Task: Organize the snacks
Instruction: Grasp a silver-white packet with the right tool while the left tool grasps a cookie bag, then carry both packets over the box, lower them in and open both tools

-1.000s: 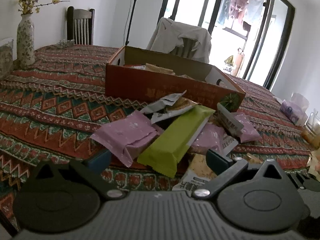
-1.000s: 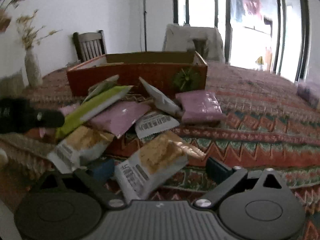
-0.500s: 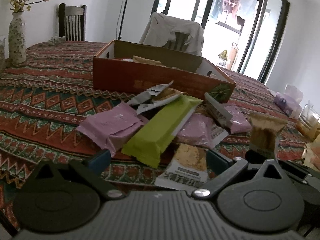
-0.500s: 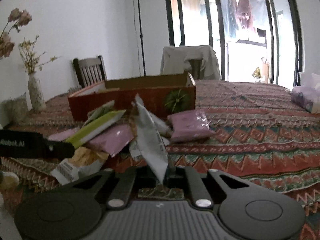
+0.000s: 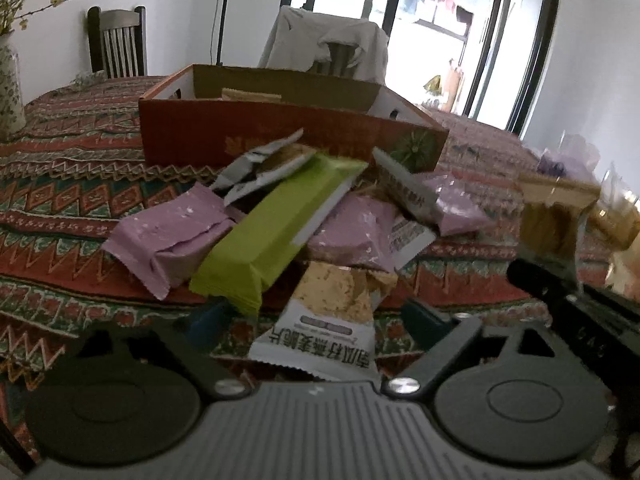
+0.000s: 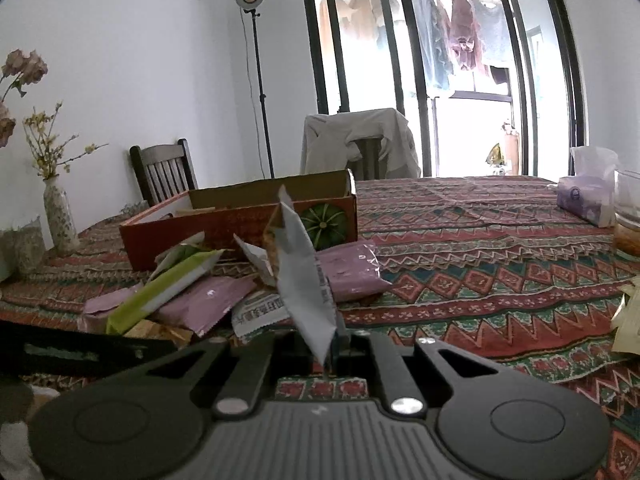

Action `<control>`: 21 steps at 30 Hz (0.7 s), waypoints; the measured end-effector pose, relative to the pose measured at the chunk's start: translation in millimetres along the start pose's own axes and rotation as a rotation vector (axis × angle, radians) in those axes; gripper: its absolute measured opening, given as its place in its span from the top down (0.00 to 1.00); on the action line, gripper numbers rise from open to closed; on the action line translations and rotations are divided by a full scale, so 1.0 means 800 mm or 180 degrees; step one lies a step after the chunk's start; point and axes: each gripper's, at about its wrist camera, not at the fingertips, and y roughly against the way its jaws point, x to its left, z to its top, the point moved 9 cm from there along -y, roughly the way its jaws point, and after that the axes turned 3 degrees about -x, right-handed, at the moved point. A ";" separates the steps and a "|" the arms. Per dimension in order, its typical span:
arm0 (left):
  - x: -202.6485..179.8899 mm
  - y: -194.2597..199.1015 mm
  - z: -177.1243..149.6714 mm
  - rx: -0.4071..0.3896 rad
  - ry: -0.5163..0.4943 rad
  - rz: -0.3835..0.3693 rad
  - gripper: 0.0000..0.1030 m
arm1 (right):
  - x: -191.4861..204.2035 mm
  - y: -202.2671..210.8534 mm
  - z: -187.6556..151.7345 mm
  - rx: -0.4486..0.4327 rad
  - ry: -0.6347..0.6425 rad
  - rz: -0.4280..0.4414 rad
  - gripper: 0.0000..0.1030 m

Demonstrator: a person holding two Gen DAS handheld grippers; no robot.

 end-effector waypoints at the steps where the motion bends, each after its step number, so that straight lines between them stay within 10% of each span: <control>1: -0.001 -0.001 -0.001 0.0001 -0.0053 0.0045 0.23 | 0.001 0.000 0.000 0.0000 0.0000 0.0003 0.92; 4: -0.006 0.002 -0.002 -0.0020 -0.0148 -0.0005 0.52 | 0.002 0.000 0.000 0.0000 0.0002 0.0009 0.93; 21: -0.007 0.061 0.020 -0.0384 -0.0250 -0.0283 0.57 | 0.011 0.016 0.020 -0.0158 0.0056 0.0005 0.92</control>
